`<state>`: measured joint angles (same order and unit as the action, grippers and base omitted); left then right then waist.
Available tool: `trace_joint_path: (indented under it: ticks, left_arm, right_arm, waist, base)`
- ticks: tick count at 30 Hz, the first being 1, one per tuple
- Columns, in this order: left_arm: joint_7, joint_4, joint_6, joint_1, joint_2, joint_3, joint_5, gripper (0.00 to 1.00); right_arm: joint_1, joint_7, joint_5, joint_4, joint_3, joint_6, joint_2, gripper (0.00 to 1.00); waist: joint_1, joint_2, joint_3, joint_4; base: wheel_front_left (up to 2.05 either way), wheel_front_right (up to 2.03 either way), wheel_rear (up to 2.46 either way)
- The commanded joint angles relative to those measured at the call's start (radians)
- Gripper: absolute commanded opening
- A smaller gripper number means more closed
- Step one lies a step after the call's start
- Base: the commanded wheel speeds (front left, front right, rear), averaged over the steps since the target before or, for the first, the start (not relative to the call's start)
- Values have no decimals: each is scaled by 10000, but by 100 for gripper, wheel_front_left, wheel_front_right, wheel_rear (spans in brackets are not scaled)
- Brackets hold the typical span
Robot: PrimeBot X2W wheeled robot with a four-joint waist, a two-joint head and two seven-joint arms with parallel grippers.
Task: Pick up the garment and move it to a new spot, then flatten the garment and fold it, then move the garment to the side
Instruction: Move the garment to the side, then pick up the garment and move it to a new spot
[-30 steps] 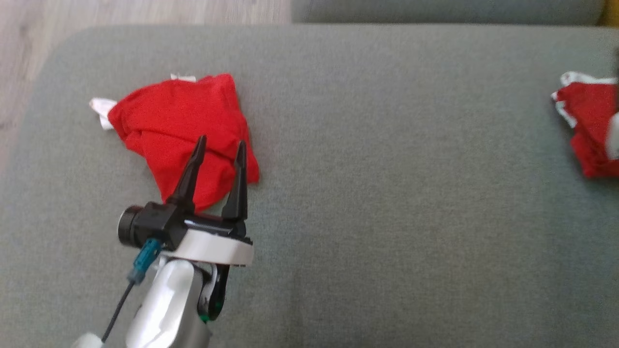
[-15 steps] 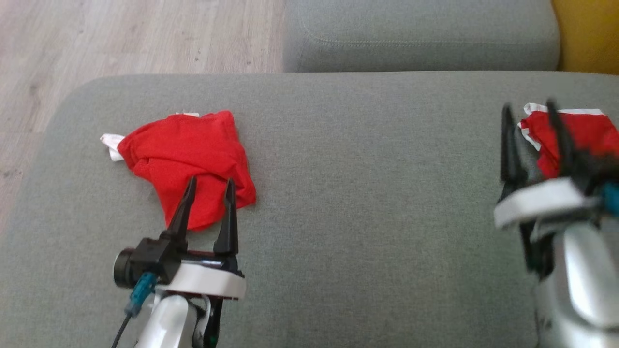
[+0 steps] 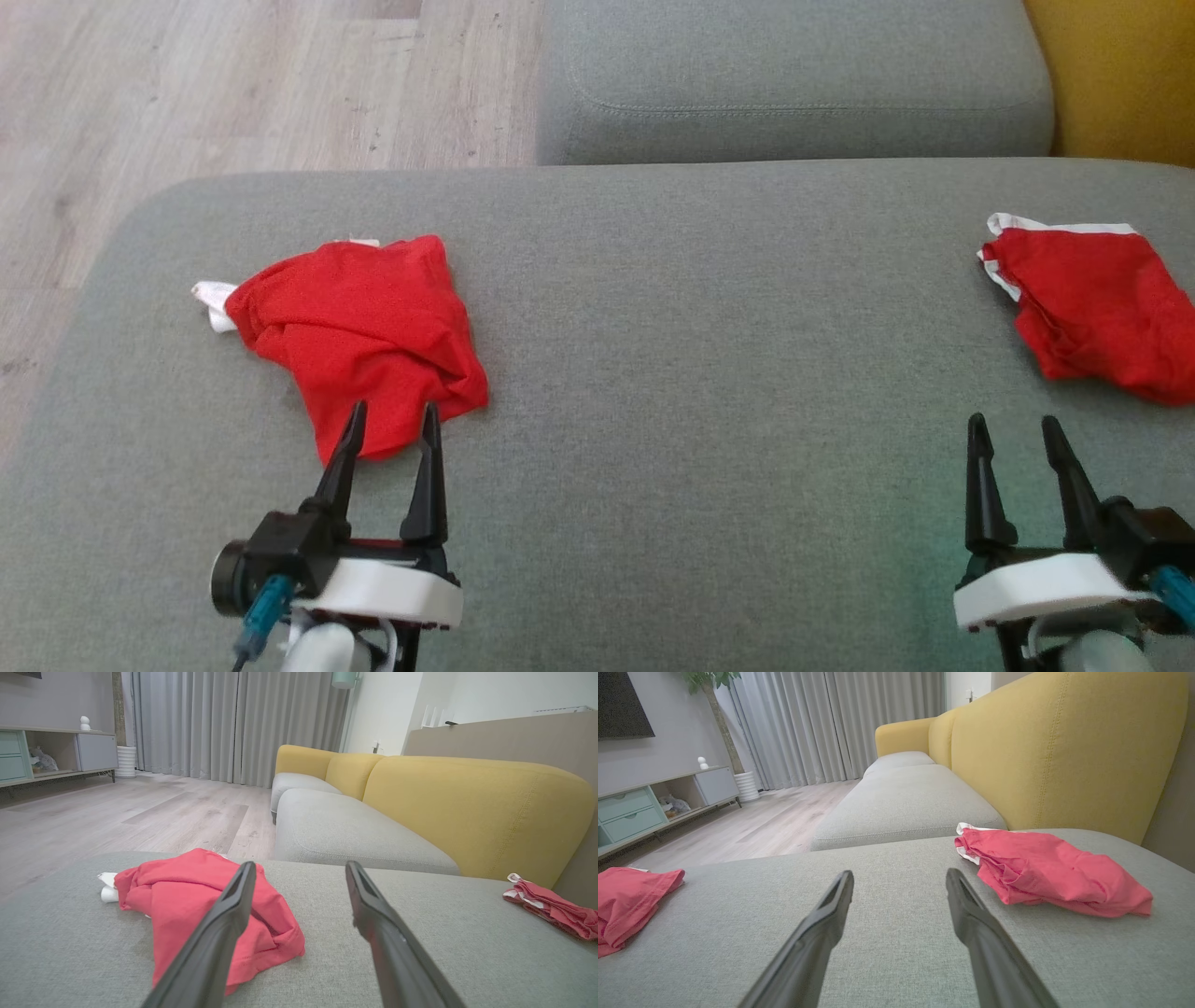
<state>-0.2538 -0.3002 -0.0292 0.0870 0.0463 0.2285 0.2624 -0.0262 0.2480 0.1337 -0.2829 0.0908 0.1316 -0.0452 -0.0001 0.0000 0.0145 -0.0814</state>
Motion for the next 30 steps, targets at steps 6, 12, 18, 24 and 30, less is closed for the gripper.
trace_joint_path:
  ticks: [6, 12, 18, 24, 30]
  left_arm:
    - [-80, 339, 104, 255, 39, -367, -5, 100]
    - [-80, 409, 143, 255, 39, -327, 22, 100]
    - [-80, 382, 114, 280, 39, -342, -6, 100]
    - [-80, 323, 95, 329, 39, -393, -41, 100]
    - [-80, 283, 101, 346, 39, -512, -95, 100]
  right_arm:
    - [365, 134, 130, 595, -346, -9, -52, 100]
    - [338, 136, 147, 746, -458, -9, -52, 100]
    - [286, 136, 224, 790, -525, -9, -52, 100]
    - [231, 137, 290, 796, -830, -9, -51, 100]
    - [186, 137, 422, 810, -1173, -9, -51, 100]
  waist:
    - [1, 0, 37, -1]
    - [1, 0, 20, -4]
    - [1, 0, -7, -58]
    - [1, 0, 18, -431]
    - [1, 0, 71, -1108]
  base:
    - [0, 0, 0]
    - [0, 0, 0]
    - [0, 0, 0]
    - [0, 0, 0]
    - [0, 0, 0]
